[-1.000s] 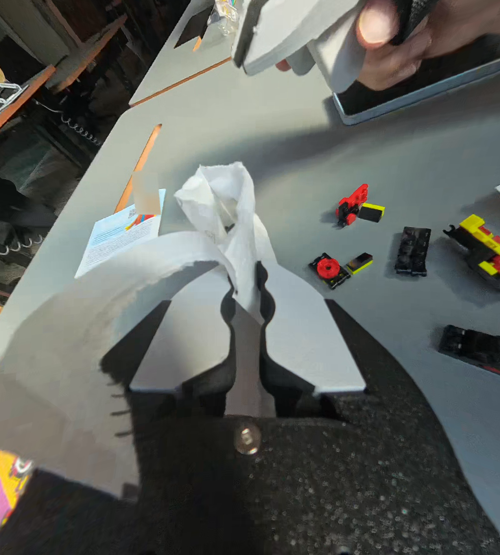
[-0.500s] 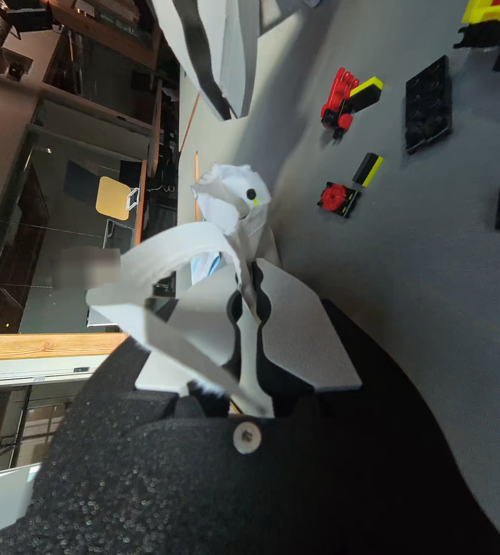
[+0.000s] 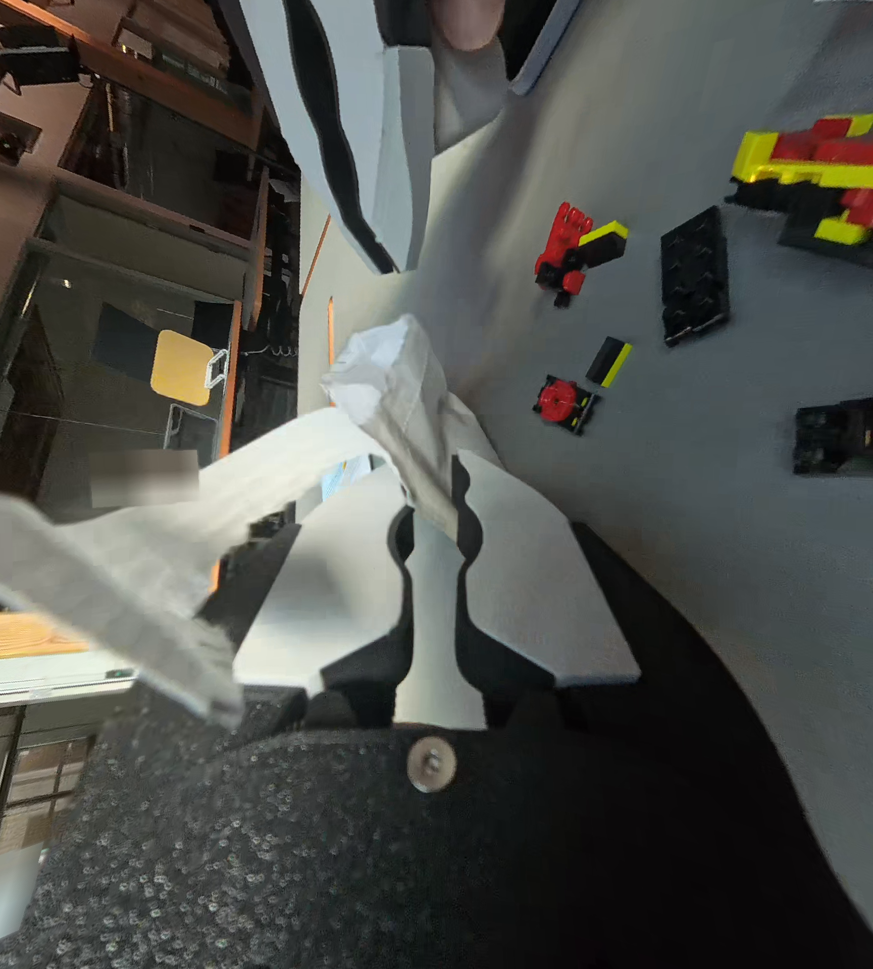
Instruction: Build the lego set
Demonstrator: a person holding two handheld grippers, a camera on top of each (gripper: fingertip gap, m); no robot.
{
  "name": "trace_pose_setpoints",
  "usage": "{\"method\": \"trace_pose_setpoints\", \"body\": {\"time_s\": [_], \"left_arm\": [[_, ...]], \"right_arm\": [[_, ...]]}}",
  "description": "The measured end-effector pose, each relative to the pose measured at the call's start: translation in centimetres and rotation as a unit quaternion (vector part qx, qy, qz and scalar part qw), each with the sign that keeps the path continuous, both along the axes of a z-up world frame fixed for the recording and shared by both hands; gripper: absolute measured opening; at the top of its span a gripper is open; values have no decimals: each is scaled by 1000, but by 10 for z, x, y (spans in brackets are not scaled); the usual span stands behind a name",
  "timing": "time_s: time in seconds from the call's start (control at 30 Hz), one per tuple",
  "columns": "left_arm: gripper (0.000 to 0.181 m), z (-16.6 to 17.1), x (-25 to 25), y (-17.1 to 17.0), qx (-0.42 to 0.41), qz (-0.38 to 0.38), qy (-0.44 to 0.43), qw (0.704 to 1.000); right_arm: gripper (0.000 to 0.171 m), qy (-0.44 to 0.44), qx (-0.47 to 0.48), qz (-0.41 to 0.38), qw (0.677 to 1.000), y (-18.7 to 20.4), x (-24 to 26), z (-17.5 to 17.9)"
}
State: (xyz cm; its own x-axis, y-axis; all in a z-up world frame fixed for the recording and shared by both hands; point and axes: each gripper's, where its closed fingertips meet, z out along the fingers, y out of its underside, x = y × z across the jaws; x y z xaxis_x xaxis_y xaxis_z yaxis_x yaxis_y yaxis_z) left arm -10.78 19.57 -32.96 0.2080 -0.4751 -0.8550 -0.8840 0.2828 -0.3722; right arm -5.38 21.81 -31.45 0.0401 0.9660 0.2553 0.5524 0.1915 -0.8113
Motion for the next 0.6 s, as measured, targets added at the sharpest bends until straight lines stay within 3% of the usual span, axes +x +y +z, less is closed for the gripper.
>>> {"method": "trace_pose_setpoints", "body": {"time_s": [0.4,0.6], "left_arm": [[20,4,-3,3,8,13,-39,999],[25,24,-25,-1,-6,50,-115,992]], "right_arm": [[8,-4,0,-21,1000,12,4,-6],[17,-44,-30,-38,998,13,26,-9]]}}
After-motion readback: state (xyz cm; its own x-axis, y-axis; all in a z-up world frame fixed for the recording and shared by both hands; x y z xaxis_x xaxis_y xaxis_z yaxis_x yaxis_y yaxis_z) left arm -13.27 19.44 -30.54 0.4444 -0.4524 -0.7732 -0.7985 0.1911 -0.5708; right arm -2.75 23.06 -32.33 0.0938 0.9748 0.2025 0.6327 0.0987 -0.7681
